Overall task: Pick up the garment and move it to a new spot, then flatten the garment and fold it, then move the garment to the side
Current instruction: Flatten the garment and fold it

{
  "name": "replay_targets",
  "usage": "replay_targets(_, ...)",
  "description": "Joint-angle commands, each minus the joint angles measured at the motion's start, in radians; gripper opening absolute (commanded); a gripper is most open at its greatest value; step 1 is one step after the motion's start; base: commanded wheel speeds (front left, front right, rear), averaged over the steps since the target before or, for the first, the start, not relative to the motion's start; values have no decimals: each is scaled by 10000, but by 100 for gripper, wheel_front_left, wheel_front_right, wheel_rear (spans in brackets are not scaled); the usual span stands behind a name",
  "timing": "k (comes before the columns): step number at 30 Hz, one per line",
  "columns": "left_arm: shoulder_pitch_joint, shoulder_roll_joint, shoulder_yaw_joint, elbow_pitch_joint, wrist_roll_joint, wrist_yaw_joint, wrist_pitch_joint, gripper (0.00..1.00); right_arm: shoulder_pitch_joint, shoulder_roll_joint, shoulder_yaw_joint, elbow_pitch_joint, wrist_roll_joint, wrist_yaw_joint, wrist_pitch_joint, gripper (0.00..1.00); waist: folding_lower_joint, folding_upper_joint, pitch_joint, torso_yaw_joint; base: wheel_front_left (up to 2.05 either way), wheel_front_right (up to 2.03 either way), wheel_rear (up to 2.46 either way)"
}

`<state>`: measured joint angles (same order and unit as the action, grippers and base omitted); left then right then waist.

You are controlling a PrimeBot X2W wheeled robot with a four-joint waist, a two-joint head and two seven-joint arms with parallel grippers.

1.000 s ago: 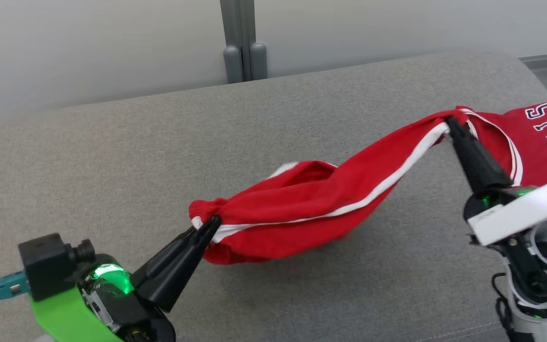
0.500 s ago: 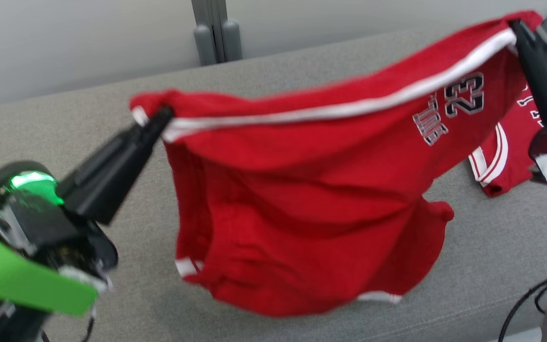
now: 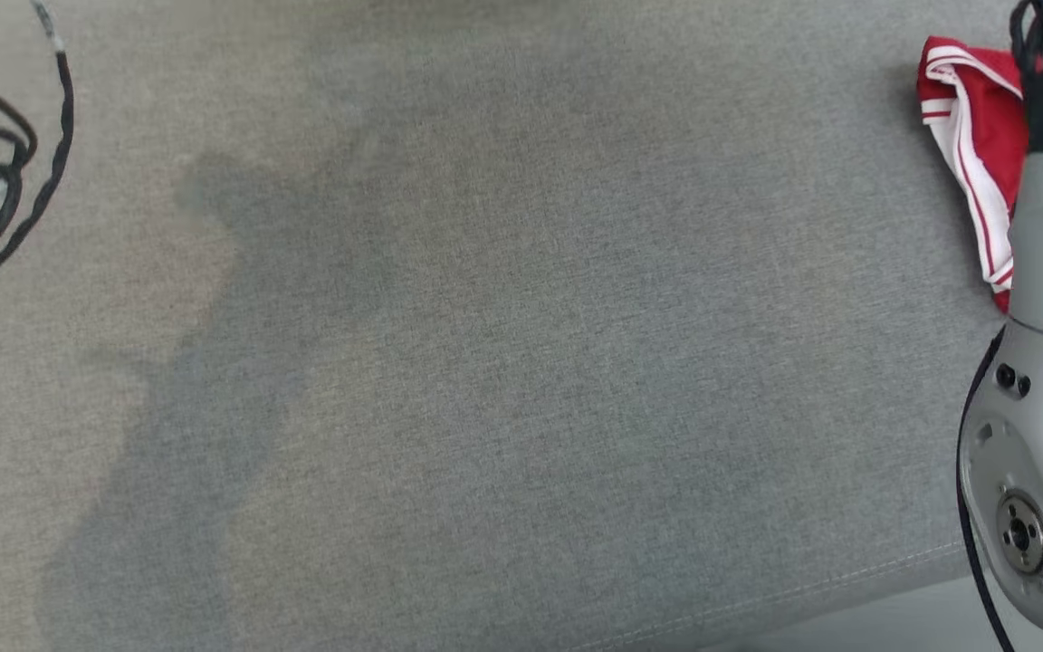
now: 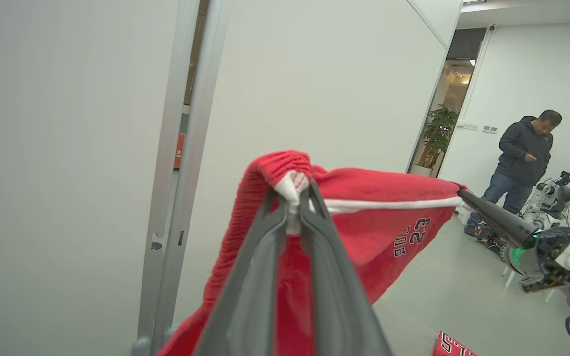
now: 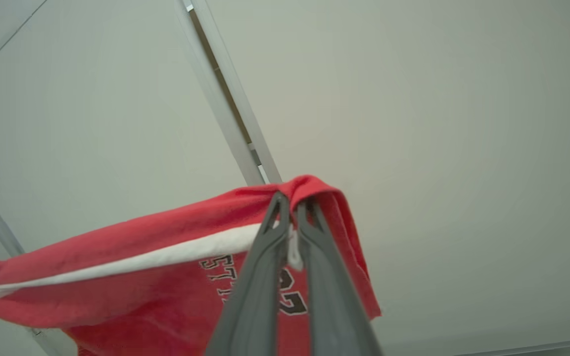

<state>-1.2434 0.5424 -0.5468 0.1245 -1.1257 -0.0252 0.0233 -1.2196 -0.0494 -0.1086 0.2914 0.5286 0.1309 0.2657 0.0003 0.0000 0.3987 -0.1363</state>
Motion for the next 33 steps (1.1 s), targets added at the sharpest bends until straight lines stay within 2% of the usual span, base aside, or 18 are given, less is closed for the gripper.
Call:
replay_targets(1,-192,-152,-56,506,249,-200,-333,0,-143,-21,67,484,35,-7,-377,0,-3,0,935,121,0,0,0)
replay_targets(5,186,-639,-414,1708,558,-712,-1204,0,256,-19,771,1530,-53,-5,-1315,0,-3,0,924,161,0,0,0)
replay_targets(10,2090,-394,-1417,1895,1254,-955,-2137,0,2331,-37,1472,1579,-636,-5,-1872,0,-3,0,541,257,0,0,0)
replay_targets(13,3980,-304,-1793,1768,1206,-941,-2549,0,4272,-104,1704,1262,-769,-5,-1962,0,-3,0,118,381,0,0,0)
replay_targets(16,5495,-273,-1870,1545,1219,-733,-2759,0,5931,-231,1830,774,-610,-5,-1926,0,-3,0,-262,505,0,0,0)
replay_targets(21,8081,-558,-1511,830,1099,-333,-2895,0,8618,-493,1685,-300,-467,-10,-1949,0,-3,0,-1116,690,0,0,0)
replay_targets(26,10627,-829,-1011,-114,1701,196,-2888,0,11132,-549,1124,-1439,-331,-14,-1782,0,-3,0,-1960,840,0,0,0)
replay_targets(29,12084,-889,-590,-739,2060,656,-2892,0,12645,-539,781,-2294,-188,-22,-1504,0,-3,0,-2321,859,0,0,0)
replay_targets(33,13361,-1032,-224,-1475,2307,1022,-2898,0,14134,-412,121,-3287,-23,-28,-1301,0,-3,0,-2265,1036,0,0,0)
